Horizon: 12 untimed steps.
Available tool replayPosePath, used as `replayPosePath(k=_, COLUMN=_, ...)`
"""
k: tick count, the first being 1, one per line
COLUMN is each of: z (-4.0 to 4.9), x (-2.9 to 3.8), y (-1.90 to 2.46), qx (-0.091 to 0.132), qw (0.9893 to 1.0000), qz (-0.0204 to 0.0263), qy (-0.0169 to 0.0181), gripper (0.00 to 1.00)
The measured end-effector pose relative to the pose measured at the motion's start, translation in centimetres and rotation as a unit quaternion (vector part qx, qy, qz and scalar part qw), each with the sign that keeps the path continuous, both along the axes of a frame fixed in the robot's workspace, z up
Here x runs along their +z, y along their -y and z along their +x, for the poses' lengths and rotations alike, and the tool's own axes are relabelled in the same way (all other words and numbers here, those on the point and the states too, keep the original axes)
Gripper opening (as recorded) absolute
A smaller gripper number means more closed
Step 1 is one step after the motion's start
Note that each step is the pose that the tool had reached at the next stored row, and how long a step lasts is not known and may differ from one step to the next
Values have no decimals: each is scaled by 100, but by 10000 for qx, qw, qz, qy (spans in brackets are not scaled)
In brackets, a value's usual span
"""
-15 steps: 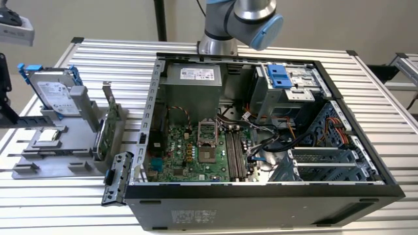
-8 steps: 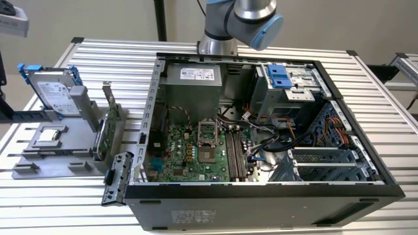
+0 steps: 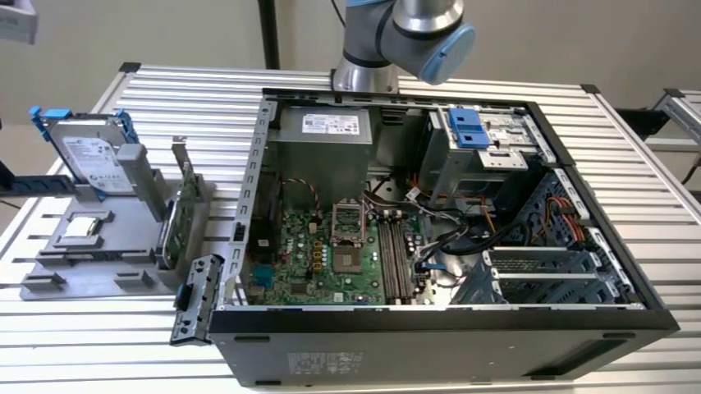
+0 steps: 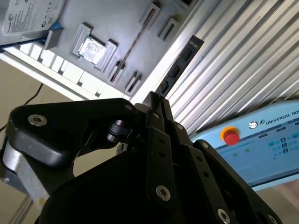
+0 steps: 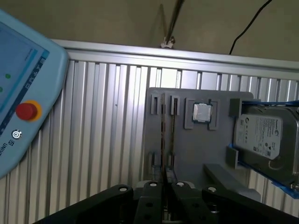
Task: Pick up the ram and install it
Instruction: 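Insert the ram into the slot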
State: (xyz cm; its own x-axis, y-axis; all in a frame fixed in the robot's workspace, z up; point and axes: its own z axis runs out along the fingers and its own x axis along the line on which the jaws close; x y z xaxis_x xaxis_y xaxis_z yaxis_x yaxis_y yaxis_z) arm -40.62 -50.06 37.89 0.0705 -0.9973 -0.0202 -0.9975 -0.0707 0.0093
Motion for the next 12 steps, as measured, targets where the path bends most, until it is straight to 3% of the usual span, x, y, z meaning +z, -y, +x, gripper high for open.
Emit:
replayPosePath(k=7, z=0, x=92, y=-2, qx=0, qw=10000, qz=0, qy=0, gripper=0)
replayPosePath(k=12, z=0, x=100, y=-2, qx=0, qw=10000, qz=-2, qy=0, gripper=0)
